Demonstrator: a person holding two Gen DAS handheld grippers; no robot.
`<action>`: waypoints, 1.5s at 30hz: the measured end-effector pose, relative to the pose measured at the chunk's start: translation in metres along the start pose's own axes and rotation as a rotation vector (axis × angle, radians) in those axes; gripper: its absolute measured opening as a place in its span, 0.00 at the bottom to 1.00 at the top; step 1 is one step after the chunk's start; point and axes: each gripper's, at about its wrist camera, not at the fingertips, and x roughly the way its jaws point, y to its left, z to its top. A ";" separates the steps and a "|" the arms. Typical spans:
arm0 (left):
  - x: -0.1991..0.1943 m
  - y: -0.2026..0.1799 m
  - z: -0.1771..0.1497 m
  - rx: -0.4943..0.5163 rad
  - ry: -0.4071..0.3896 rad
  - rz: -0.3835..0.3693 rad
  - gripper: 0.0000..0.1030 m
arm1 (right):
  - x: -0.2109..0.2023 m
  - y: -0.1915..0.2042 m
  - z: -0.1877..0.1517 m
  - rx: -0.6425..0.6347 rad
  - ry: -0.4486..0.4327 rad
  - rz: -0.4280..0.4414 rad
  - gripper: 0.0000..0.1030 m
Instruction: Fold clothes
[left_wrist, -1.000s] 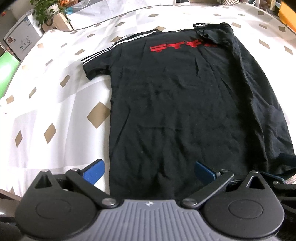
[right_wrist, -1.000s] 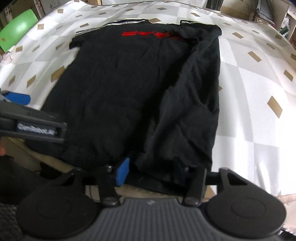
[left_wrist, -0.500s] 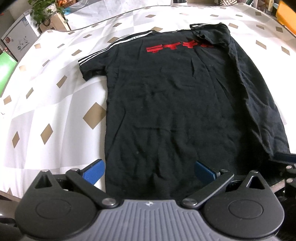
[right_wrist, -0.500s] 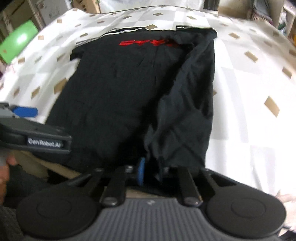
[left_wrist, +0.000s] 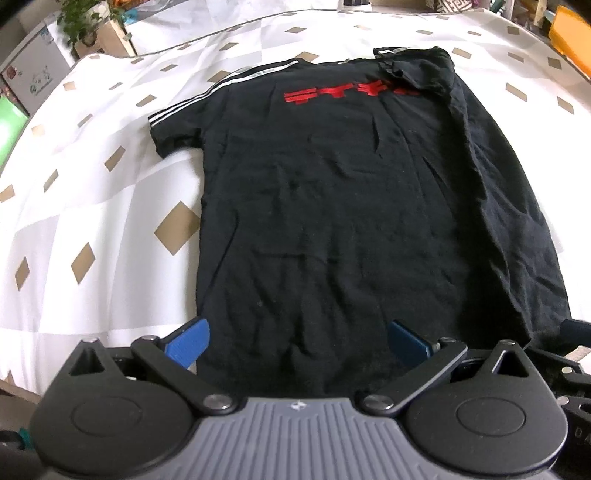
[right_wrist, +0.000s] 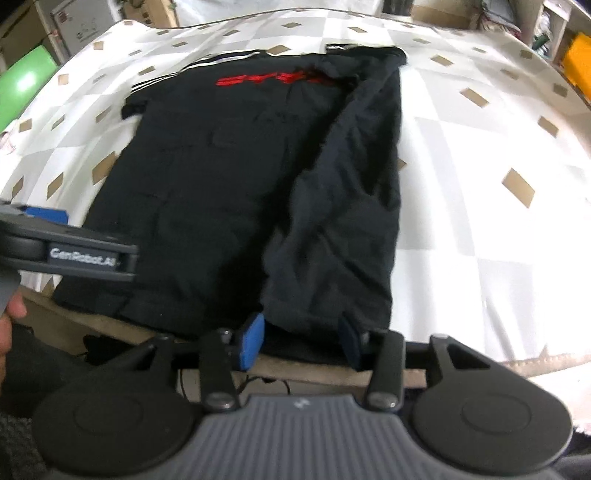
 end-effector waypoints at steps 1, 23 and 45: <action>0.000 0.000 0.000 -0.005 0.001 -0.004 1.00 | -0.001 -0.002 0.000 0.008 -0.002 -0.012 0.41; 0.011 -0.013 0.002 0.013 0.052 -0.037 1.00 | 0.015 -0.008 -0.014 -0.035 0.048 -0.242 0.46; 0.025 -0.015 -0.004 0.012 0.102 -0.023 1.00 | 0.007 -0.013 -0.025 0.048 0.005 -0.446 0.50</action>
